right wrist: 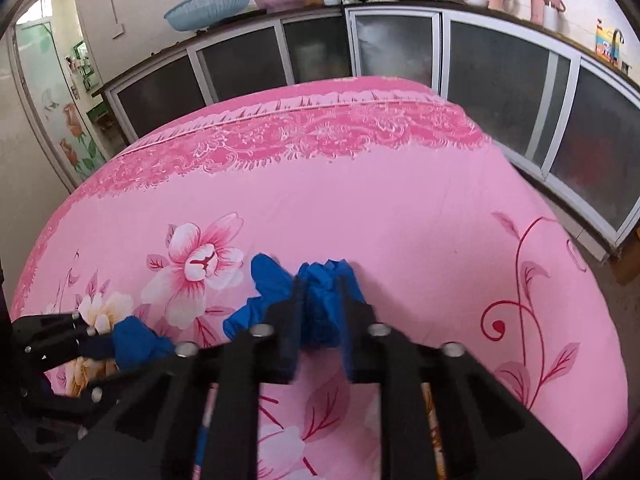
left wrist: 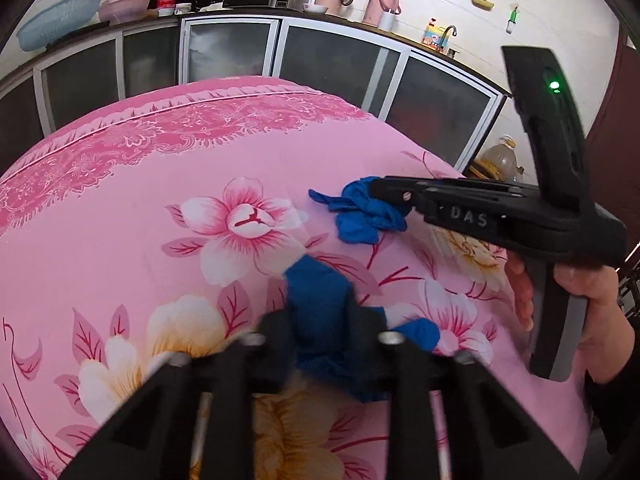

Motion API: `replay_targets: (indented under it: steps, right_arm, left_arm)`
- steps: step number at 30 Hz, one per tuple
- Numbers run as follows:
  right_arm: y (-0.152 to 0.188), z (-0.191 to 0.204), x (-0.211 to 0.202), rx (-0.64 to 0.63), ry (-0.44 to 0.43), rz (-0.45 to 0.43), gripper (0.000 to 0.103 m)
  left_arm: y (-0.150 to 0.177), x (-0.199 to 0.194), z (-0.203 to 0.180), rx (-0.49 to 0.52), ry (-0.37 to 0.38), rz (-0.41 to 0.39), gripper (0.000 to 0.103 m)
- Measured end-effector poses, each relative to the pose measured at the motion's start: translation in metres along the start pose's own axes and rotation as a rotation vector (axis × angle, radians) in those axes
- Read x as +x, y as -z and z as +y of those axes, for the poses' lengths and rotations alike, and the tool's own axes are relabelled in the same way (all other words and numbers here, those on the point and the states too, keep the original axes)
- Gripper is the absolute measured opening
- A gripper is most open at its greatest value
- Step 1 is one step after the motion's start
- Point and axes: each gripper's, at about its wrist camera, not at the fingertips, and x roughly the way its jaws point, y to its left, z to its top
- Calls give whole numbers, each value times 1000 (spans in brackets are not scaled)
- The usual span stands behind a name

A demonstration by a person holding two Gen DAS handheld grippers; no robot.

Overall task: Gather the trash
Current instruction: 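Grasp a blue glove with the right tool while the left tool grasps the other blue glove, then carry the blue glove with the right tool while the left tool carries its glove to the bin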

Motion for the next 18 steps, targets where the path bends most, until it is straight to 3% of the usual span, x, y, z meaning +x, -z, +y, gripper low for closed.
replay_targets:
  steps: [6,18]
  right_arm:
    - [-6,-6,-24,37,-38,-31,5]
    - [0,-16,-84,50,0,-70,5]
  left_arm:
    - [-3,-14,-5,-3,24,-38,9]
    - [-1,-51,-25,15,36,-71,9]
